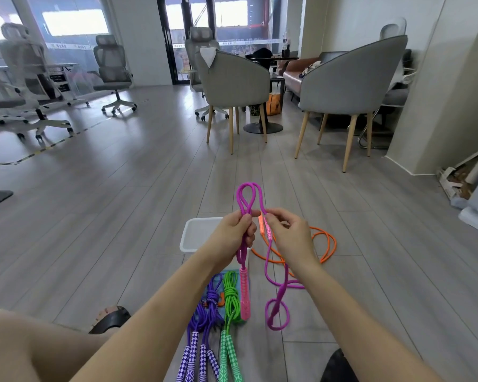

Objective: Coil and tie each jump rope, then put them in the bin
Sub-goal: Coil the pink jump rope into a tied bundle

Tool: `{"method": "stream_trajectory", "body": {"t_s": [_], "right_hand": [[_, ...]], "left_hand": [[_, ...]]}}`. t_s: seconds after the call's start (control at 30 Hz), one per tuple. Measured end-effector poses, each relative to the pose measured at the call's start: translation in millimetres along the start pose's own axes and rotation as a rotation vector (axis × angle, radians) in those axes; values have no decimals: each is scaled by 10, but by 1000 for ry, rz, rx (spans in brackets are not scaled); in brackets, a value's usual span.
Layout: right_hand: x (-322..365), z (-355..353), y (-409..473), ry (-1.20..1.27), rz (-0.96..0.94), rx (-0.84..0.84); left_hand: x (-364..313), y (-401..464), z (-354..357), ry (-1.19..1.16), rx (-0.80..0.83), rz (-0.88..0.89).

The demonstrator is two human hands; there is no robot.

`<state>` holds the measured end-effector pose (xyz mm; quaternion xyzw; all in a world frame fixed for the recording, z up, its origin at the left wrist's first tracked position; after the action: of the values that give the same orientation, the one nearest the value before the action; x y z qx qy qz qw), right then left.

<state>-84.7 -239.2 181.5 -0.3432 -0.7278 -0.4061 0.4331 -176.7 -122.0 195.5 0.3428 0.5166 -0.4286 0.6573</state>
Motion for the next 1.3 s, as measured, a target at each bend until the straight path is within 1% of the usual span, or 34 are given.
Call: {"method": "stream_trajectory", "body": {"t_s": [0.1, 0.17, 0.3, 0.37, 0.47, 0.6, 0.63, 0.7, 0.8, 0.87, 0.93, 1.0, 1.07, 1.17, 1.23, 1.3], "right_hand": [[87, 72, -75, -22, -66, 57], [132, 67, -96, -7, -64, 84], [145, 75, -107, 5, -44, 190], [112, 74, -96, 27, 12, 180], [69, 68, -83, 146, 142, 184], [134, 69, -133, 152, 165, 239], [154, 66, -141, 160, 164, 273], [175, 33, -137, 159, 147, 363], [167, -61, -103, 54, 65, 528], [145, -146, -89, -5, 44, 630], [116, -244, -81, -56, 29, 700], [76, -333, -54, -89, 24, 710], [34, -401, 5, -94, 29, 649], [-2, -454, 82, -183, -13, 574], [-12, -455, 102, -237, -61, 553], [24, -428, 97, -231, -115, 550]], "left_hand": [[25, -1, 34, -13, 16, 16], [37, -4, 30, -24, 4, 15], [88, -4, 4, -47, -71, 8], [106, -12, 11, -17, -84, 18], [120, -25, 28, -2, -83, 13], [89, -21, 14, 22, -115, -19], [66, -24, 3, -6, -131, -26], [8, -12, -50, -135, -181, -24], [-54, 76, -205, -447, -251, 9], [-75, 153, -312, -647, -290, -1], [-120, 176, -399, -735, -313, -28], [-181, 163, -455, -781, -290, -44], [-226, 147, -495, -821, -240, -59], [-260, 123, -491, -764, -155, -95], [-250, 103, -448, -647, -114, -124], [-219, 88, -402, -478, -99, -142]]}}
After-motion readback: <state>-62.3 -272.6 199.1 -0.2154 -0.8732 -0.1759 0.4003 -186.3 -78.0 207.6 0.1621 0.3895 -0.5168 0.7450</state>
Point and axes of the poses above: each hand's wrist, its own y-axis towards the middle knuckle, its own z-axis out of the palm, x = y × z, the point moved 3 cm from there along y, towards the middle knuckle, and after that the axes turned 11 degrees about -y, right-handed, at the moved point
